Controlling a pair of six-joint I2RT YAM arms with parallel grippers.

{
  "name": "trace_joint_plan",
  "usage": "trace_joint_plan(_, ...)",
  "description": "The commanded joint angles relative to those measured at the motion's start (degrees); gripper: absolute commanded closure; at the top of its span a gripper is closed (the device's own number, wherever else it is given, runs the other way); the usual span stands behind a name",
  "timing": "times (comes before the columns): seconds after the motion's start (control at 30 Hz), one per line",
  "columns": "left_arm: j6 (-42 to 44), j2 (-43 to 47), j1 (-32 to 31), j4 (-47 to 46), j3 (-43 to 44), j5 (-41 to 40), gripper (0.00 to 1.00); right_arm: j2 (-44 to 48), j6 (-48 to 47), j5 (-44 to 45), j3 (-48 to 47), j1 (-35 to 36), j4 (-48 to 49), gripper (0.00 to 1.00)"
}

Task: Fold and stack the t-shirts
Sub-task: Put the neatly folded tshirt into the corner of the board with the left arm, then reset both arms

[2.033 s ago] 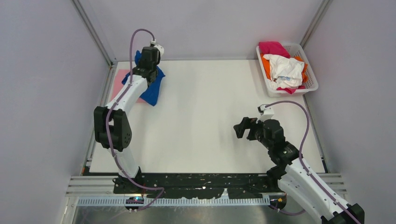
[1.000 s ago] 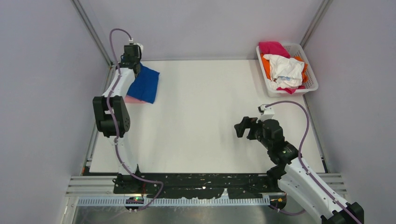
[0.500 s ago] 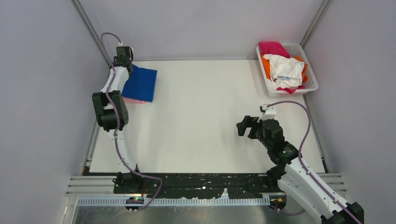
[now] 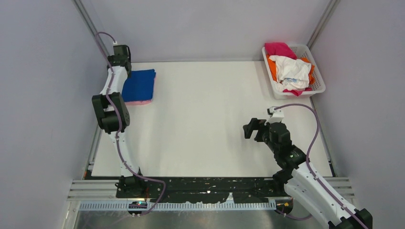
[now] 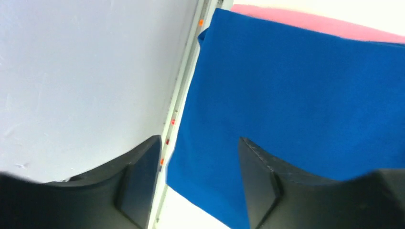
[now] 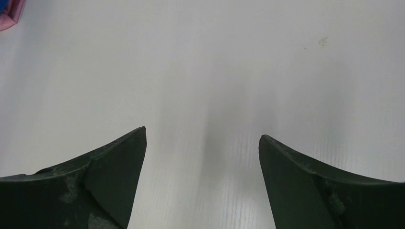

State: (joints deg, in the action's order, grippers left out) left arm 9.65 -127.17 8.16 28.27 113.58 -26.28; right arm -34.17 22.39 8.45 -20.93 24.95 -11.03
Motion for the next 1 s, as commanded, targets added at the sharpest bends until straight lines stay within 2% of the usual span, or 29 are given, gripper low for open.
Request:
trace_joint_plan(0.0,-1.79,1.34,0.31,0.73,2.67,-3.32,0.19,1.68,-0.23,2.50,-0.96,-0.27,0.36,0.05)
trace_joint_plan(0.03,-2.28,1.90,0.31,1.06,2.80,-3.50,0.02,1.93,-0.06,2.99,-0.96,-0.28,0.19,0.05)
trace_joint_plan(0.2,-8.20,7.30,0.27,4.74,2.82,2.20,0.00,2.88,0.81,5.57,-1.64,-0.25,-1.57,0.05)
trace_joint_plan(0.33,-18.41,15.40,-0.01,6.47,0.25,14.20,0.00,3.06,1.95,6.11,-2.48,-0.26,-2.43,0.05)
trace_joint_plan(0.4,-23.14,21.44,-0.49,4.85,-4.20,21.66,0.00,3.14,2.70,6.36,-3.05,-0.25,-3.07,0.05)
trace_joint_plan(0.5,-29.53,33.79,-3.16,0.12,-16.25,28.39,0.00,3.59,3.89,6.52,-3.32,-0.29,-4.05,0.05)
trace_joint_plan(0.57,-33.02,43.22,-5.82,-5.18,-27.80,30.25,0.00,3.79,4.72,6.68,-3.37,-0.26,-4.87,0.05)
trace_joint_plan(0.63,-35.79,52.52,-10.10,-12.60,-45.64,29.71,0.00,4.03,5.24,7.07,-3.27,-0.26,-5.32,0.04)
trace_joint_plan(0.7,-36.29,60.56,-14.90,-18.34,-58.45,27.91,0.00,4.39,5.02,7.05,-3.36,-0.26,-5.89,0.05)
trace_joint_plan(0.87,-39.51,76.60,-26.41,-20.33,-78.66,21.76,0.00,4.93,5.84,7.86,-2.93,-0.25,-7.08,0.05)
trace_joint_plan(0.97,-42.57,84.46,-31.69,-22.12,-86.56,18.17,0.00,4.68,6.95,7.80,-1.90,-0.25,-6.12,0.05)
